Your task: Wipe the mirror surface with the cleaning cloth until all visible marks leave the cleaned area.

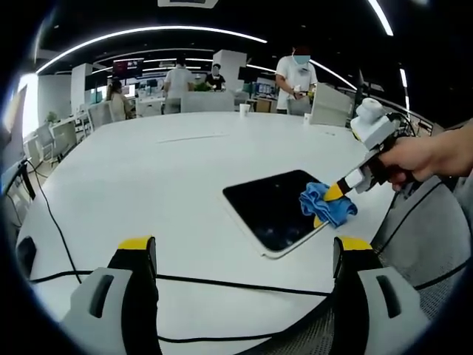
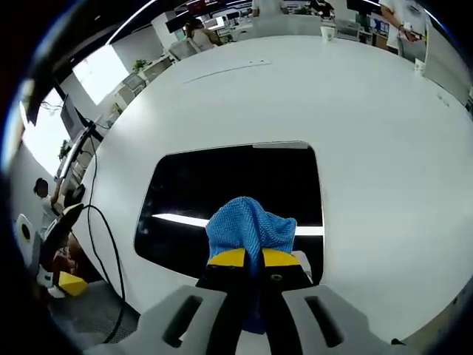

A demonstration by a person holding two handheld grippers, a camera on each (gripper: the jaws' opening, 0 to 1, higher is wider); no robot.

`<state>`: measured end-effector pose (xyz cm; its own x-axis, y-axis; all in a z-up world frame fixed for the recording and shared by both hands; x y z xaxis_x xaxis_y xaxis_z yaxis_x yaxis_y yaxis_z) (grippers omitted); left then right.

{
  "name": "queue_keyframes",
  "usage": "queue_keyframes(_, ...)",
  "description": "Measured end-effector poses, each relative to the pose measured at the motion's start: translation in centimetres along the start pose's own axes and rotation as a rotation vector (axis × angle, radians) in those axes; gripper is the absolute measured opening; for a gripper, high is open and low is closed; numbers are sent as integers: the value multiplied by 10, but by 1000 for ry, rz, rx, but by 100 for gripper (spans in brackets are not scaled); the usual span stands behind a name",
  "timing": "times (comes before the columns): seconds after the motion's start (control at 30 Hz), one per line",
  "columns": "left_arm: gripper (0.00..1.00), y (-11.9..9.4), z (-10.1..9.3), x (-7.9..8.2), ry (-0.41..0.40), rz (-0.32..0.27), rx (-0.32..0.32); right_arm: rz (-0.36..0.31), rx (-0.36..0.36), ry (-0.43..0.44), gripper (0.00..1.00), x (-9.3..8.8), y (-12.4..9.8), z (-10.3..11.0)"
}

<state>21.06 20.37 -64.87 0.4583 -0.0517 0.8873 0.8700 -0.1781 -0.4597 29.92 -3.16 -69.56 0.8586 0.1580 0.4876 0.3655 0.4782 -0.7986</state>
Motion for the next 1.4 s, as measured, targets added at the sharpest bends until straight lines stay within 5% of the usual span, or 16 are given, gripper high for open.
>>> queue_keyframes(0.87,99,1,-5,-1,15,6,-29,34,63,-76,0,4,33,68)
queue_keyframes(1.4,99,0,-5,-2,11,10,-28,44,102,-66,0,7,44,88)
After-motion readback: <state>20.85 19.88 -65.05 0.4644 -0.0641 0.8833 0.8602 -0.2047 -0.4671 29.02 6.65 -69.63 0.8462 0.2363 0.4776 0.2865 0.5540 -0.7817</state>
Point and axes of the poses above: the point that each gripper's makers call its tool centre point, and the gripper's own axes: y roughly forward along the fingers, z roughly to its left, x roughly out of its top, the point moved 5 cm from there along -y, roughly backward along the fingers, and after that the axes turned 10 degrees about x, right-handed, at the moved point
